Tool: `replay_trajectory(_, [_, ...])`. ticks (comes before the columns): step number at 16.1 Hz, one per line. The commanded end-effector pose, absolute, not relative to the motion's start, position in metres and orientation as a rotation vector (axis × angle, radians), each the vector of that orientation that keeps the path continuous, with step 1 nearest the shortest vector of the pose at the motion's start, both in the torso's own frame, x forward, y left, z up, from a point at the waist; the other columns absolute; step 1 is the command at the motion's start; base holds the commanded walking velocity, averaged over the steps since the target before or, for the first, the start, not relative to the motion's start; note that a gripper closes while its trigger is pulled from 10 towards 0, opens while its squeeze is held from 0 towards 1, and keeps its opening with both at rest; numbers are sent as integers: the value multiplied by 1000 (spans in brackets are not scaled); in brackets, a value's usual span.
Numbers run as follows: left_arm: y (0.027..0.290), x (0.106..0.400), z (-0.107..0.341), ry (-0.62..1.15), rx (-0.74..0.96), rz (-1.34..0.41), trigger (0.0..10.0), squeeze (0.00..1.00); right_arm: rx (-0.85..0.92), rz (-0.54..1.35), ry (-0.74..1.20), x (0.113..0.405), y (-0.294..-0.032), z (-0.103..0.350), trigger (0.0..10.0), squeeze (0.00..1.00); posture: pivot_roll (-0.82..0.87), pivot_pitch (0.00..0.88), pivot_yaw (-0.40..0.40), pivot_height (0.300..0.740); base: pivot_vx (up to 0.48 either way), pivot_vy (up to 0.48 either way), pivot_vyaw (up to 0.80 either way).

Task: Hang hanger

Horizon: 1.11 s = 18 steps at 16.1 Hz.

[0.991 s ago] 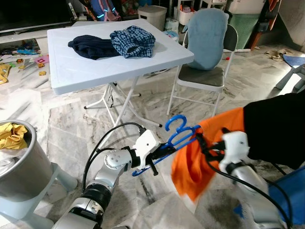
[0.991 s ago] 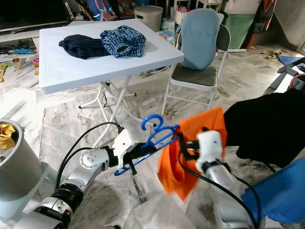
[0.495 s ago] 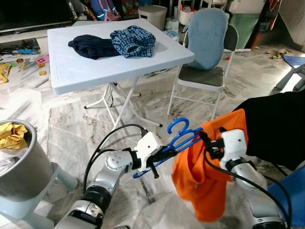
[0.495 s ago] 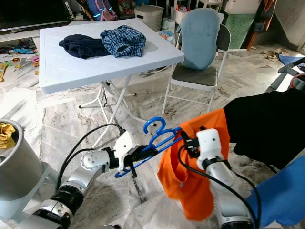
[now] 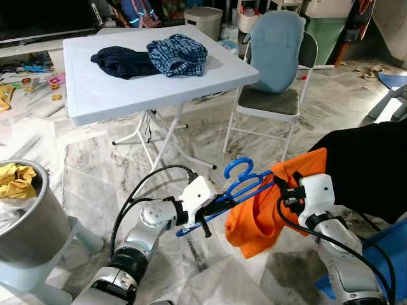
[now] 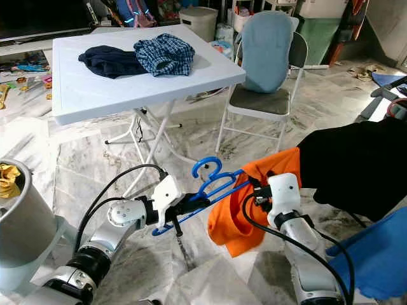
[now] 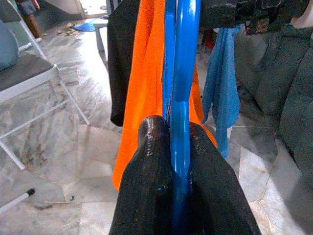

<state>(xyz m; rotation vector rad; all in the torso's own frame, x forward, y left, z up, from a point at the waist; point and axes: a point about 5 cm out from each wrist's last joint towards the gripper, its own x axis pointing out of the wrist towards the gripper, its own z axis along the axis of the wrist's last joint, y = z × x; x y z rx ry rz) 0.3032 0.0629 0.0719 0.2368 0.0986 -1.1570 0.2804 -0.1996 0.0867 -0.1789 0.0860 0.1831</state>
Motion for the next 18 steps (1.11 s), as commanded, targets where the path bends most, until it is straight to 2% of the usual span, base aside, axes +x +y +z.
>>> replay_trajectory(1, [64, 304, 75, 78, 256, -1158, 0, 0, -184, 131, 85, 278, -215, 89, 0, 0, 32, 0, -38, 740, 0, 0, 0])
replay_trajectory(11, [65, 303, 72, 90, 279, -1161, 0, 0, -158, 128, 60, 279, -221, 94, 0, 0, 22, 0, -31, 740, 0, 0, 0])
replay_trajectory(14, [76, 305, 59, 162, 340, -1078, 0, 0, -111, 63, -3, 281, -228, 108, 0, 0, 25, 0, -39, 740, 0, 0, 0])
replay_trajectory(18, [79, 299, 52, 194, 391, -1124, 0, 0, -97, -111, -89, 292, -249, 133, 0, 0, 25, 0, -35, 740, 0, 0, 0])
